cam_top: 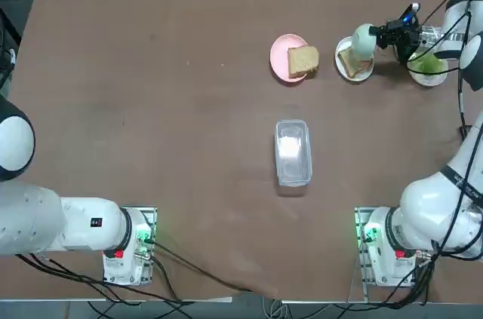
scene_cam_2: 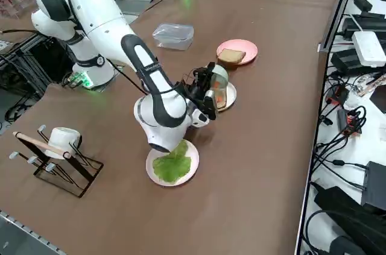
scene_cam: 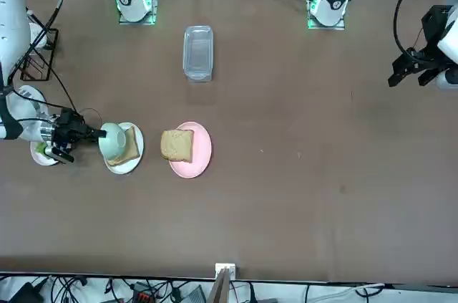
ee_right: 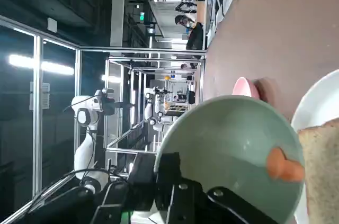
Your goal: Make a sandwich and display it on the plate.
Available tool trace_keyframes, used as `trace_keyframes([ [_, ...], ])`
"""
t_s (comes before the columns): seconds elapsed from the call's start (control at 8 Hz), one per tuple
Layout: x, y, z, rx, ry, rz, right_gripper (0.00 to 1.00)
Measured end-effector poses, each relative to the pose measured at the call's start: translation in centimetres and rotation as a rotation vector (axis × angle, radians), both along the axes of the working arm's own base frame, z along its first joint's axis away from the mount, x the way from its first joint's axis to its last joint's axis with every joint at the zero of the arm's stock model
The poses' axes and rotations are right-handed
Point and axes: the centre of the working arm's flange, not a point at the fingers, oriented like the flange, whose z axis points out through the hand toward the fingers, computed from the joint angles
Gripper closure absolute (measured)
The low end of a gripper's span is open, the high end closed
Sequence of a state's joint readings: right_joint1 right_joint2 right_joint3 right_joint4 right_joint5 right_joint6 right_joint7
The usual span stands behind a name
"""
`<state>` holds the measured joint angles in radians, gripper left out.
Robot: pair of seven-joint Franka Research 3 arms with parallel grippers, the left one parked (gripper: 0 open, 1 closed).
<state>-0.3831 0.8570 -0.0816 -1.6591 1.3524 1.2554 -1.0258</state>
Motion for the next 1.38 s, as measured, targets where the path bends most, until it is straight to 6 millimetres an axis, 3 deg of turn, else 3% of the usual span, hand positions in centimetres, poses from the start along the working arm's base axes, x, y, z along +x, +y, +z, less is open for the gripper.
trace_keyframes([
  [0.38, 0.1, 1.1, 0.9, 0.07, -0.018, 0.021, 0.97],
  [1.38, 0.1, 0.7, 1.5, 0.097, -0.031, 0.028, 0.97],
])
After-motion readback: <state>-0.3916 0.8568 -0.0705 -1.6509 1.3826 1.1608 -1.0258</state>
